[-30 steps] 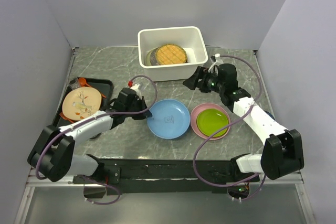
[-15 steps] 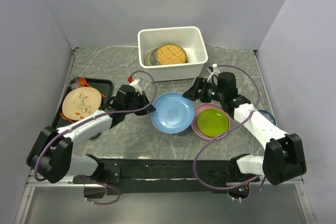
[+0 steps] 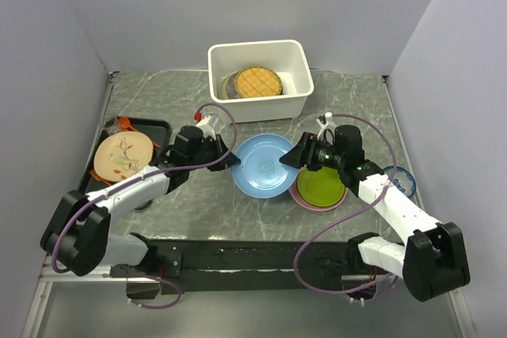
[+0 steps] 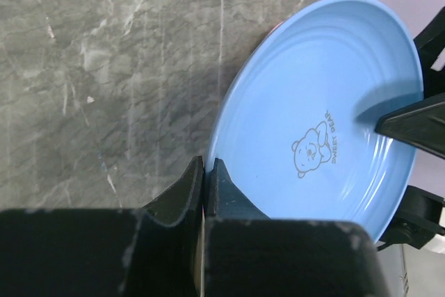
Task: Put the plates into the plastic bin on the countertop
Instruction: Pick up the plate at the center of the board.
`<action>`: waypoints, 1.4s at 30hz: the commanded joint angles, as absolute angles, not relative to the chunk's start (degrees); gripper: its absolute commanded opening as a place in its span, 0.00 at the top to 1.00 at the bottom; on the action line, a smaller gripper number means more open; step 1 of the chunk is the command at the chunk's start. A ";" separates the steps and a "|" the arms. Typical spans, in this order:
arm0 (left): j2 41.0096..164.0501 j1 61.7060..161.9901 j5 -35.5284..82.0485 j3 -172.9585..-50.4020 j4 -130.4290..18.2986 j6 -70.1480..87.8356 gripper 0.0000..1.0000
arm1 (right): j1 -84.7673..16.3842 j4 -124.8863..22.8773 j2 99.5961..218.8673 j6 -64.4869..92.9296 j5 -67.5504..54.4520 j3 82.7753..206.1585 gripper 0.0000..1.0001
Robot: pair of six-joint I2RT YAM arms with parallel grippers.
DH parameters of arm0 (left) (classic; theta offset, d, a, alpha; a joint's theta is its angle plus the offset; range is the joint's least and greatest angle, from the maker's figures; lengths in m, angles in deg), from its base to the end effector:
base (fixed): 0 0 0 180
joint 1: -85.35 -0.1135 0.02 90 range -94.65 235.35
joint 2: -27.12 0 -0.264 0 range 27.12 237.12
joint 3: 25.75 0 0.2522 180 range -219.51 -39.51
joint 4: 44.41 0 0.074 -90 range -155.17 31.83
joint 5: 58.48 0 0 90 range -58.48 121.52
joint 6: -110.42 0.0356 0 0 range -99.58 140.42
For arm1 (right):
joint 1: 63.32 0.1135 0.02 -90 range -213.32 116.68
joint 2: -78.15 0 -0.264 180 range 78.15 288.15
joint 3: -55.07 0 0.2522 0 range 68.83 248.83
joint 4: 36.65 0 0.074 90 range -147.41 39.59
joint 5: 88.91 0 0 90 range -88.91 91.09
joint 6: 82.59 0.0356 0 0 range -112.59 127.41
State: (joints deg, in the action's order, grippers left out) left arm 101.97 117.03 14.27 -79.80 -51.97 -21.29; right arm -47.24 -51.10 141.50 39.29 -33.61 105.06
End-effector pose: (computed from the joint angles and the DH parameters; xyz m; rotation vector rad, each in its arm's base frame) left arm 0.2343 -0.1570 0.2275 0.0061 2.2307 -1.0622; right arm 0.2234 0.0855 0.2430 -0.1043 2.1554 1.1251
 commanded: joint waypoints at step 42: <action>98.23 116.90 15.35 -80.29 -49.46 -20.89 0.01 | -47.85 -45.22 143.10 41.42 -39.07 103.72 1.00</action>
State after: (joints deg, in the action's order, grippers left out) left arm 101.21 116.92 13.83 -80.00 -50.29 -21.64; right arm -48.07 -47.82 143.67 41.84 -38.02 103.16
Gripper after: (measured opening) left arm 0.991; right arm 0.224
